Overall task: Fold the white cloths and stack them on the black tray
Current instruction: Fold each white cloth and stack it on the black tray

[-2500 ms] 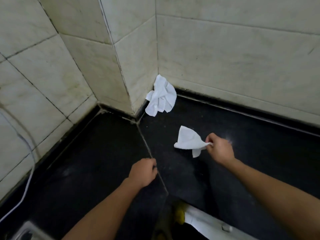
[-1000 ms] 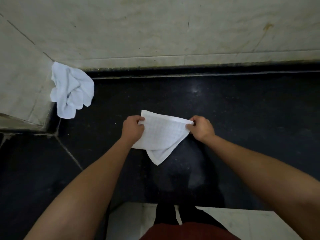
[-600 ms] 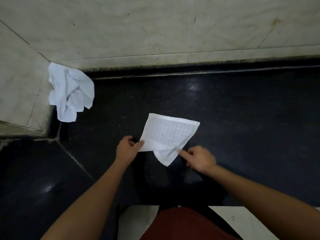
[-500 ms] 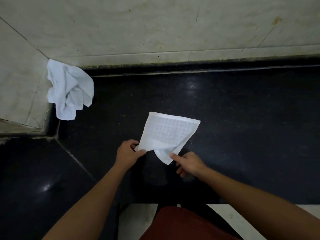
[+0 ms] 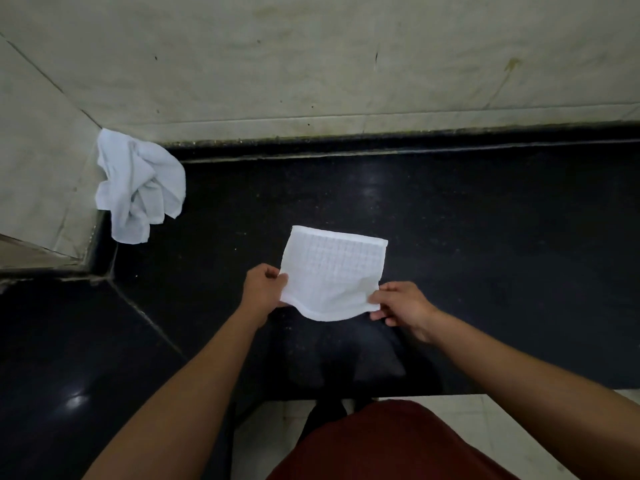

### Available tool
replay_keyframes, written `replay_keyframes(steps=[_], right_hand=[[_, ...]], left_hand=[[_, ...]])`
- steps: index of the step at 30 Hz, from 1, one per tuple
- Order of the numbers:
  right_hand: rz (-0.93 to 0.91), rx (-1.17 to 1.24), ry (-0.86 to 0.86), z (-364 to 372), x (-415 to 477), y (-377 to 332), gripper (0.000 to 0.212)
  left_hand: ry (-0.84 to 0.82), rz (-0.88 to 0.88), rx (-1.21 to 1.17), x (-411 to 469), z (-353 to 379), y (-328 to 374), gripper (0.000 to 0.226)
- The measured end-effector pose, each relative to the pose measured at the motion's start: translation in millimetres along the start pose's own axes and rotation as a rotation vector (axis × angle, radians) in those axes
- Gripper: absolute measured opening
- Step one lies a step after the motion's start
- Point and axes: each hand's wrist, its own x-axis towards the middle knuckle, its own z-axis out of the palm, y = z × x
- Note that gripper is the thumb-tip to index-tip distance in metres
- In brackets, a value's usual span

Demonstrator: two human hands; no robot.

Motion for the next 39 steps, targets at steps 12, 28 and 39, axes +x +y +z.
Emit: replay_keyframes(steps=[12, 28, 39], right_hand=[[-0.078, -0.807, 0.093, -28.1, 0.5, 71.6, 0.009], [-0.646, -1.731, -0.069, 10.5, -15.7, 85.9, 0.044], [-0.874, -1.486, 0.103, -15.4, -13.1, 89.3, 0.023]], left_hand=[[-0.208, -0.241, 0.368, -54.2, 5.9, -71.8, 0.027], [-0.358, 0.657, 1.188, -84.6, 33.0, -95.4, 0.022], [-0.321, 0.658, 1.069, -85.3, 30.3, -95.9, 0.006]])
